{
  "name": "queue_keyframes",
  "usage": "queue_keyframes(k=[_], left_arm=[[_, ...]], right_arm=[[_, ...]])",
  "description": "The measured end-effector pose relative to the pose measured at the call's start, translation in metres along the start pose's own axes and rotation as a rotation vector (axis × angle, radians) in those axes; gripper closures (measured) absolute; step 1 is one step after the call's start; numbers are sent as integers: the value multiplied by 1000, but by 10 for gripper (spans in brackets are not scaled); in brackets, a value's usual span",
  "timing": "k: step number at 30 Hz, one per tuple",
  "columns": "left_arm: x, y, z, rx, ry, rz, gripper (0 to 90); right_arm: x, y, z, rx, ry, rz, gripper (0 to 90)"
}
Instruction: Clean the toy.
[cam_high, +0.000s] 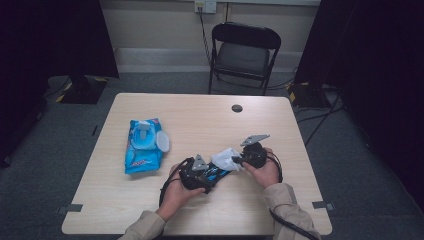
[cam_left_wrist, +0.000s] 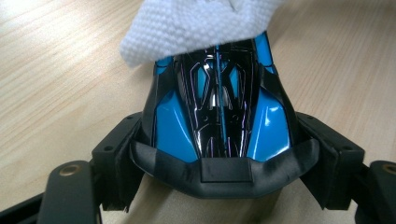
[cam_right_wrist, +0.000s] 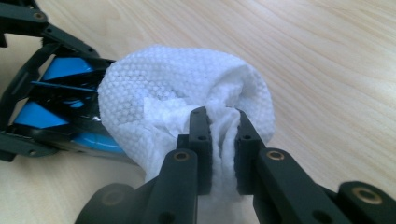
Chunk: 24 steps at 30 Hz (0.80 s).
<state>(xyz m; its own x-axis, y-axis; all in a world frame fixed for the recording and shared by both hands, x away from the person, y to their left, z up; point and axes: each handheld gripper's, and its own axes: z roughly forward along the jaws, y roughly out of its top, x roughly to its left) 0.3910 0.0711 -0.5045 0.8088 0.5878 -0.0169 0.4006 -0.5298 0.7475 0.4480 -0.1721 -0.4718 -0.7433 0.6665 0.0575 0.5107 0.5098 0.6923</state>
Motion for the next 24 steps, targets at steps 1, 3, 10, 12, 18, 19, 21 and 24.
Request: queue_keyframes(k=[1,3,10,12,18,19,21,24], left_arm=[[0,0,0,0,0,1,240],[0,0,0,0,0,1,241],[0,0,0,0,0,0,240],[0,0,0,0,0,-1,240],[0,0,0,0,0,0,240],[0,0,0,0,0,-1,240],[0,0,0,0,0,-1,240],[0,0,0,0,0,-1,240]], right_arm=[[-1,0,1,0,-7,0,822],[-3,0,2,2,-21,7,821],[-10,-1,5,8,-68,24,821],[-11,-1,6,16,-92,23,822],[-17,-2,3,20,-79,43,821],[-18,-2,2,19,-81,45,821],[-20,-4,-1,16,-87,51,821],[-24,-5,-7,3,-93,62,821]])
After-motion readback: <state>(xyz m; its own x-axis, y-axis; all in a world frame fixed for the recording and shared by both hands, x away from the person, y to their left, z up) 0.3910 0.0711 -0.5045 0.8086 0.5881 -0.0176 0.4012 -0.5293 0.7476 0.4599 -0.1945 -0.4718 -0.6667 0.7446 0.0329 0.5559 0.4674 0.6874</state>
